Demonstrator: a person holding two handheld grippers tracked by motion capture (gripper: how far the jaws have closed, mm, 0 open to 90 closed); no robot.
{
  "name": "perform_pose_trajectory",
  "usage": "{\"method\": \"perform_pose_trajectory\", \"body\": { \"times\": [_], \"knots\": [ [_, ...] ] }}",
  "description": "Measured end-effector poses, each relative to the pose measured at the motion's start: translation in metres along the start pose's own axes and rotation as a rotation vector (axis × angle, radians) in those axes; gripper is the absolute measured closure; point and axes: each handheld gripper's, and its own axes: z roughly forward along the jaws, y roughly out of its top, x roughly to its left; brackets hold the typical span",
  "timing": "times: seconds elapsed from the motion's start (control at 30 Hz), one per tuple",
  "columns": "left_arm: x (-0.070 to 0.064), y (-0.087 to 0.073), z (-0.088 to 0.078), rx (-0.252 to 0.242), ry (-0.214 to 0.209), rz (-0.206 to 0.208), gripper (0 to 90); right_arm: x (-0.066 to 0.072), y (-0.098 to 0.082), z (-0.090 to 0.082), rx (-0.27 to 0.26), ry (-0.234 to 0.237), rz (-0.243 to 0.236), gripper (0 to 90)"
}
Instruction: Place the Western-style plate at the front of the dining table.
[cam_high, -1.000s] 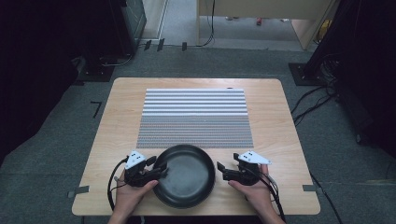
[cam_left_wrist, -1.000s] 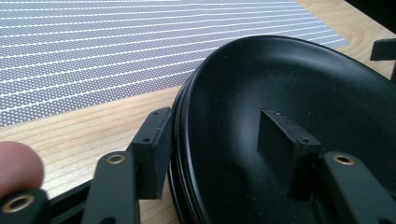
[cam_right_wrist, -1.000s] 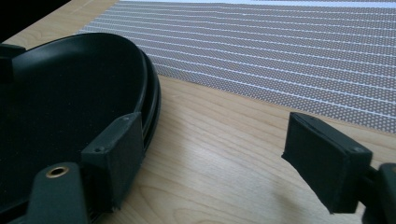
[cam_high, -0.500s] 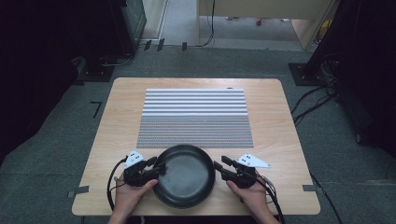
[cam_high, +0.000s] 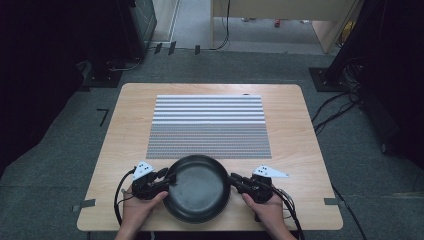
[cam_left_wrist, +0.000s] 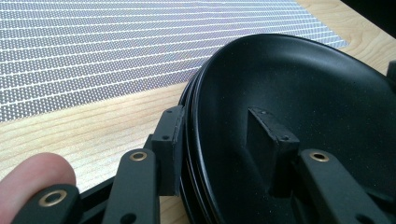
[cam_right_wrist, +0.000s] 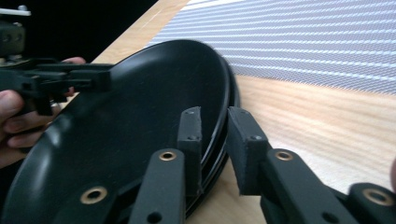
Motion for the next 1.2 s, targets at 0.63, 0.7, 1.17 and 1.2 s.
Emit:
{"method": "perform_pose_trajectory", "body": {
  "times": [0.63, 0.7, 1.17, 1.2],
  "knots": [
    [0.001, -0.001, 0.000, -0.005, 0.005, 0.003, 61.8, 0.004, -0.007, 0.004, -0.053, -0.023, 0.097, 83.7],
    [0.002, -0.001, 0.000, -0.008, 0.000, -0.004, 61.7, 0.005, -0.007, 0.005, -0.060, -0.033, 0.104, 84.0],
    [0.007, -0.001, -0.002, -0.010, -0.023, -0.048, 62.8, 0.008, -0.003, 0.015, -0.091, -0.077, 0.124, 85.8],
    [0.007, -0.001, -0.002, -0.008, -0.026, -0.052, 63.3, 0.007, -0.002, 0.016, -0.093, -0.076, 0.120, 85.9]
  ]
}}
